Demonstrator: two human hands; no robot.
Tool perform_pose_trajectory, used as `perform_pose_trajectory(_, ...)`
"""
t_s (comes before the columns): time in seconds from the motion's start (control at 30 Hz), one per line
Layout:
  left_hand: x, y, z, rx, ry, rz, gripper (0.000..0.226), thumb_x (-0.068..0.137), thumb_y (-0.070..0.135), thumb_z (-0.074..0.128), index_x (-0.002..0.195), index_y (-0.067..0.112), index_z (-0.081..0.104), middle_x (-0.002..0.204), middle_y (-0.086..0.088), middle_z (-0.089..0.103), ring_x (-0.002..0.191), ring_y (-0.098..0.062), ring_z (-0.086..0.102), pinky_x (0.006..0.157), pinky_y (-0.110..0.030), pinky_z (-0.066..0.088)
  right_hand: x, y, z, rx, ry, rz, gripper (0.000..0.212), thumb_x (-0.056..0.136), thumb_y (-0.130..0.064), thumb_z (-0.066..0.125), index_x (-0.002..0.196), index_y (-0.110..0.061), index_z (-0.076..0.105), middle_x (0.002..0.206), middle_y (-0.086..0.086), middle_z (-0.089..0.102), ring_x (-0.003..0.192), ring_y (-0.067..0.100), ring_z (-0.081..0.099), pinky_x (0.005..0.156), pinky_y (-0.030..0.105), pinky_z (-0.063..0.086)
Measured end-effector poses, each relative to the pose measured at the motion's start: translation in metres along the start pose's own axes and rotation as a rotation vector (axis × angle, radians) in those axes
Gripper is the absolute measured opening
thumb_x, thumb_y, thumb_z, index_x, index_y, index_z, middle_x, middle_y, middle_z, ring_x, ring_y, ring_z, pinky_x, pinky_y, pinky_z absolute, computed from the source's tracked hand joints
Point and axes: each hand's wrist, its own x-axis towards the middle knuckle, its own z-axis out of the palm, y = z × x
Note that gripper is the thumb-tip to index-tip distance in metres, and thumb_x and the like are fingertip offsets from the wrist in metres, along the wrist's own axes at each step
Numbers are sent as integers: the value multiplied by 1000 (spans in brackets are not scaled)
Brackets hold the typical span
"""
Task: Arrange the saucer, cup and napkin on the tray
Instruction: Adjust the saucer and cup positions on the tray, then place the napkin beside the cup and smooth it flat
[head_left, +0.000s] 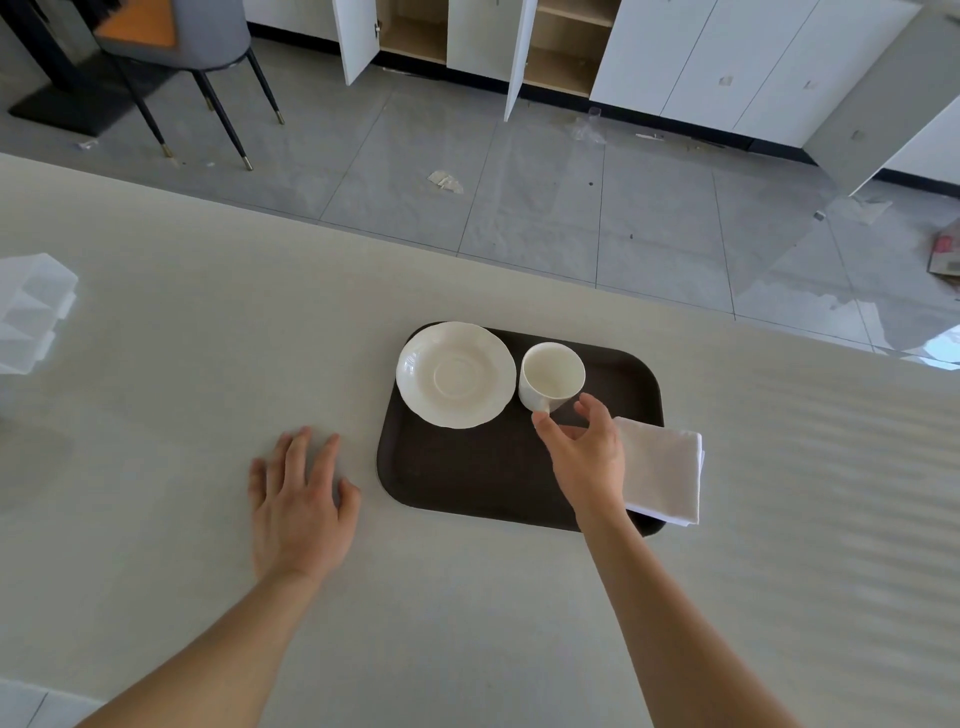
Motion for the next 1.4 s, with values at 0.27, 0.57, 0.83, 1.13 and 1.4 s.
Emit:
perform_pose_trajectory(0.27,0,0,1,1,0,4,57,85,31,37,137,13,55,148,-18,45,141,-37,36,119,-57,20,3,-5,2,3,-7,-25,57,84,-42,73,134,-23,53,109,-10,70,74,-9,62,61,13,42)
perform_pose_trajectory(0.57,0,-1,3,-4,14,10,56,85,31,37,135,13,56,146,-18,46,140,-37,37,118,-58,21,1,-6,-1,24,-35,-44,52,86,-41,72,132,-26,54,112,-11,71,79,0,67,69,22,53)
perform_pose_trajectory(0.83,-1,0,2,-9,23,7,56,85,30,38,135,14,56,146,-18,46,140,-38,37,118,-57,21,-14,16,-47,-14,67,-43,42,88,-33,73,127,-27,59,109,-15,65,85,4,67,67,25,57)
perform_pose_trajectory(1.13,0,0,2,-28,5,-4,57,84,30,39,136,15,54,148,-17,44,142,-37,34,119,-56,18,-9,60,-120,-347,296,-25,32,90,-23,68,120,-13,65,114,7,66,101,30,61,80,36,48)
perform_pose_trajectory(1.4,0,0,3,-41,11,0,57,83,31,39,135,14,55,147,-18,44,141,-38,34,119,-57,18,2,75,-121,-361,48,224,30,92,-39,57,90,-11,64,79,1,67,76,31,63,61,36,45)
